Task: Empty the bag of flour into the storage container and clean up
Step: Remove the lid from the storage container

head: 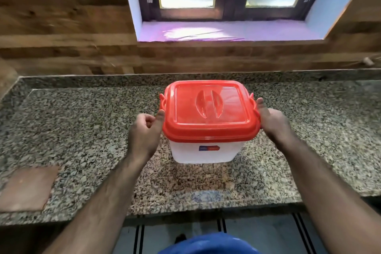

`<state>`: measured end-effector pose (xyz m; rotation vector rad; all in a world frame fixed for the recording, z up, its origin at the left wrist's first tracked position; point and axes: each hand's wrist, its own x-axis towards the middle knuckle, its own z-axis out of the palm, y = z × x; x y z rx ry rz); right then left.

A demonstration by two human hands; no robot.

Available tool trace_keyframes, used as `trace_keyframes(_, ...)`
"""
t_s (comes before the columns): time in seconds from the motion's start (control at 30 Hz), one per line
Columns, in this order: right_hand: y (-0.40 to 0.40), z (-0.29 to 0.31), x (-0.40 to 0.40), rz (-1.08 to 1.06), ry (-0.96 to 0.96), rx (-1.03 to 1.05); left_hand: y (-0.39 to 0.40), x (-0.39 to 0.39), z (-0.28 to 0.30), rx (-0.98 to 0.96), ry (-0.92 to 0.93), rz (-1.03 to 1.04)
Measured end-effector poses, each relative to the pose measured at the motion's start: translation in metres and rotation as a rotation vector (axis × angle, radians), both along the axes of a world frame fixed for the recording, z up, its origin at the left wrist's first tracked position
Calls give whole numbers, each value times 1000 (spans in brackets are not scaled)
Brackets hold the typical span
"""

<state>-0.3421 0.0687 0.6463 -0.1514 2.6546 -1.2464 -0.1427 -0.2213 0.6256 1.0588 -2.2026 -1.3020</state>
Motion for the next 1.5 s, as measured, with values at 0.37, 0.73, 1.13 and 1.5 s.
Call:
trace_keyframes(0.37, -8, -11, -24, 134, 211, 240, -11, -47, 6, -236, -84, -22)
trace_keyframes(0.73, -2, -18, -48, 202, 262, 304, -14, -42, -2, -163, -50, -11)
trace_keyframes(1.13, 5, -65, -61, 41, -615, -407, -8, -28, -25, 787, 92, 118)
trace_keyframes(1.5, -13, -4, -52, 80, -131, -164, 22, -36, 25, 402, 258, 113)
